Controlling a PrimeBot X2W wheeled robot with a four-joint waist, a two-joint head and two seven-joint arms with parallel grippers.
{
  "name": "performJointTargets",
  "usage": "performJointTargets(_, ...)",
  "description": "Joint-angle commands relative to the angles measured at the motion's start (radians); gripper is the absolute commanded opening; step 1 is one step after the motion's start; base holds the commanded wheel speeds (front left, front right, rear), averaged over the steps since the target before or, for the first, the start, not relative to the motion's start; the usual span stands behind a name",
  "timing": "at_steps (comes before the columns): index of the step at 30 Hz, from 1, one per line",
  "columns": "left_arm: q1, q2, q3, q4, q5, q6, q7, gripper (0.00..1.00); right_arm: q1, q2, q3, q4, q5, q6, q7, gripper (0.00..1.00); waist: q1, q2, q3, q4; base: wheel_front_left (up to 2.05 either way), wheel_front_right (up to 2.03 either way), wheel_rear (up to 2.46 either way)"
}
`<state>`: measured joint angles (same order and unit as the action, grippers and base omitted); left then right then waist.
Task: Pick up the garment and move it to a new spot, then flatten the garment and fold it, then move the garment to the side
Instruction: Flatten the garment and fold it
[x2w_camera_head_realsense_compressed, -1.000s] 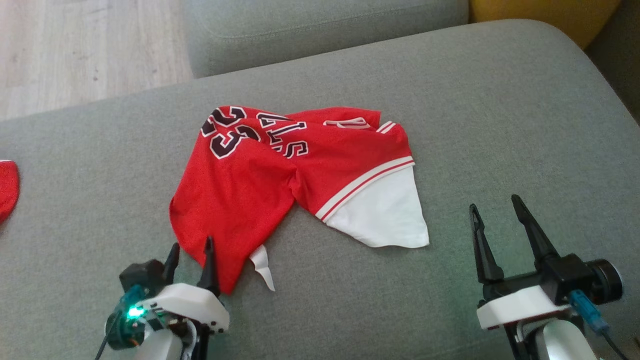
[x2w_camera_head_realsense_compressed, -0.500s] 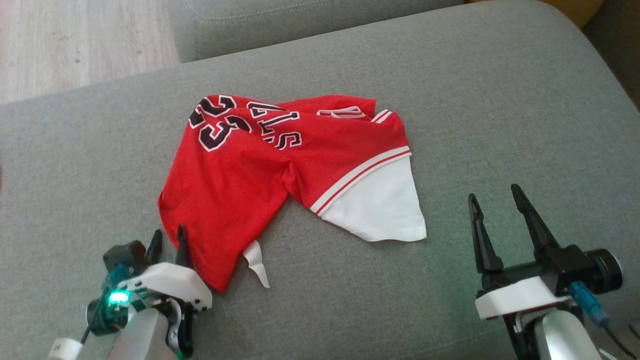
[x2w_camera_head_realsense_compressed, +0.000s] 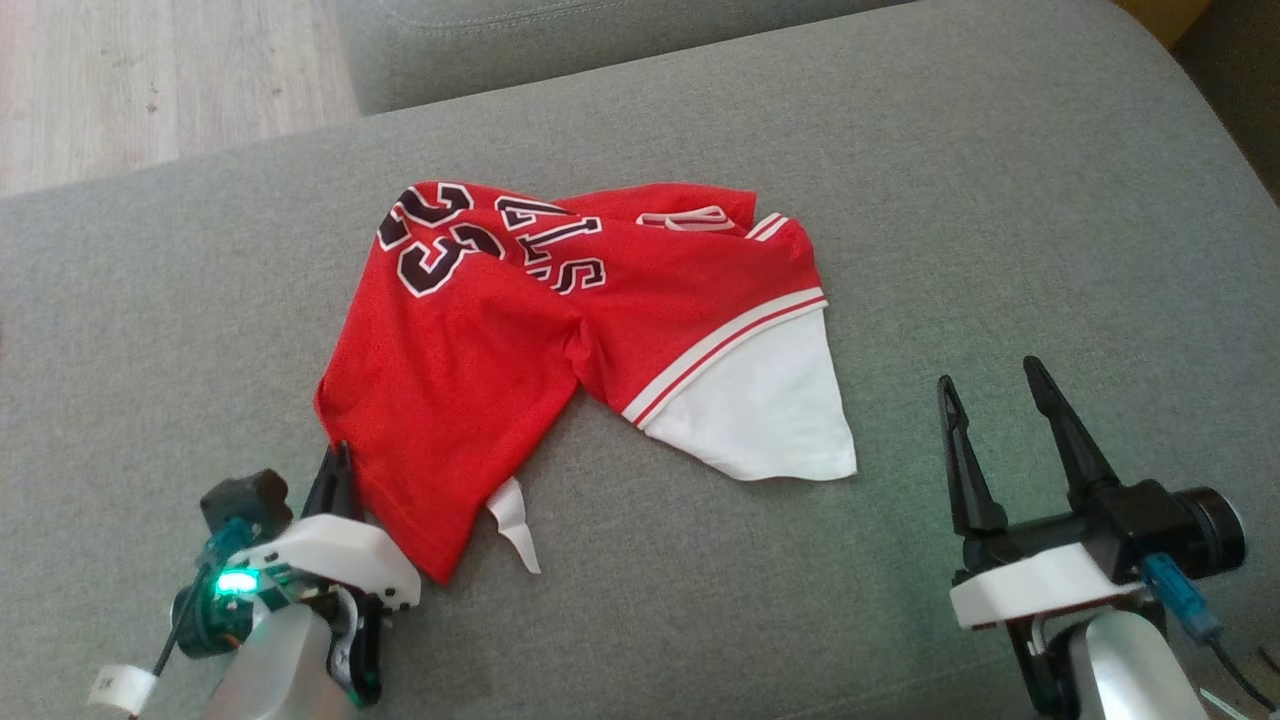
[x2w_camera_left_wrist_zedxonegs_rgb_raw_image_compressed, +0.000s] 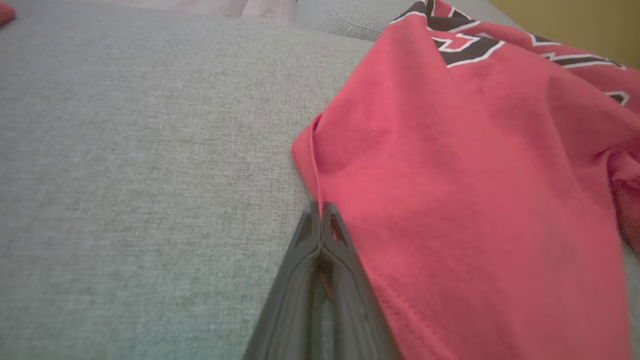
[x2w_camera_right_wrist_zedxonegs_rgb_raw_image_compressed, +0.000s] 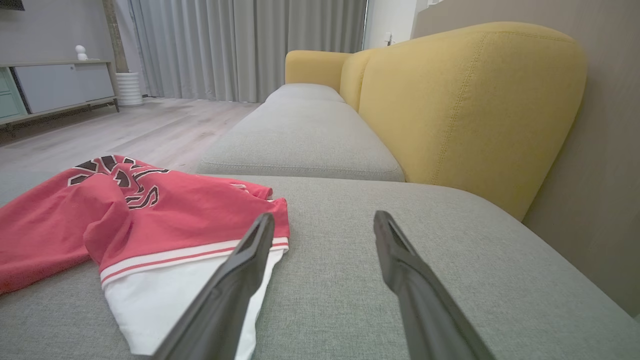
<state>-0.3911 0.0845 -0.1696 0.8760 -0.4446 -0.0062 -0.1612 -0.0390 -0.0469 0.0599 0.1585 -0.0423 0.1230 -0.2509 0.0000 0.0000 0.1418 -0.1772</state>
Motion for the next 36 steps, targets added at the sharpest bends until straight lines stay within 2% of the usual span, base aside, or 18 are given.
performJointTargets(1,-0.040,0.027,0.022,-0.015,-0.011,-0.005,-0.011,0.00,-0.039,-0.003,0.024,-0.029,0.008,0.008,-0.011,1.00,0.0000,0.0000,0.000,0.000,0.00,0.00,0.00)
performJointTargets(5,-0.062,0.035,0.032,-0.037,-0.021,-0.001,-0.023,0.00,-0.041,-0.003,0.023,-0.028,0.009,0.008,-0.011,1.00,0.0000,0.0000,0.004,0.002,0.00,0.00,0.00)
performJointTargets(12,-0.132,0.075,0.074,-0.051,-0.046,0.029,-0.023,0.00,-0.052,-0.003,0.031,-0.028,0.007,0.008,-0.011,1.00,0.0000,0.0000,0.023,-0.005,0.00,0.00,0.00)
performJointTargets(22,-0.221,0.125,0.087,0.074,-0.051,0.052,-0.018,0.00,-0.070,-0.003,0.044,-0.024,-0.011,0.008,-0.011,1.00,0.0000,0.0000,0.053,-0.036,0.00,0.00,0.00)
performJointTargets(23,-0.222,0.125,0.087,0.086,-0.052,0.051,-0.022,0.35,-0.070,-0.003,0.042,-0.024,-0.011,0.008,-0.011,1.00,0.0000,0.0000,0.052,-0.037,0.00,0.00,0.00)
performJointTargets(24,-0.220,0.126,0.087,0.099,-0.053,0.050,-0.026,0.82,-0.068,-0.003,0.041,-0.023,-0.012,0.008,-0.011,1.00,0.0000,0.0000,0.049,-0.038,0.00,0.00,0.00)
performJointTargets(25,-0.217,0.127,0.085,0.110,-0.051,0.050,-0.032,1.00,-0.065,-0.003,0.040,-0.022,-0.012,0.008,-0.011,1.00,0.0000,0.0000,0.044,-0.037,0.00,0.00,0.00)
performJointTargets(31,-0.180,0.136,0.085,0.121,-0.042,0.051,-0.078,1.00,-0.050,-0.003,0.031,-0.020,-0.012,0.008,-0.011,1.00,0.0000,0.0000,0.005,-0.031,0.00,0.00,0.00)
performJointTargets(36,-0.108,0.127,0.097,0.012,-0.030,0.027,-0.099,1.00,-0.032,-0.003,0.013,-0.032,-0.019,0.008,-0.011,1.00,0.0000,0.0000,-0.034,-0.010,0.00,0.00,0.00)
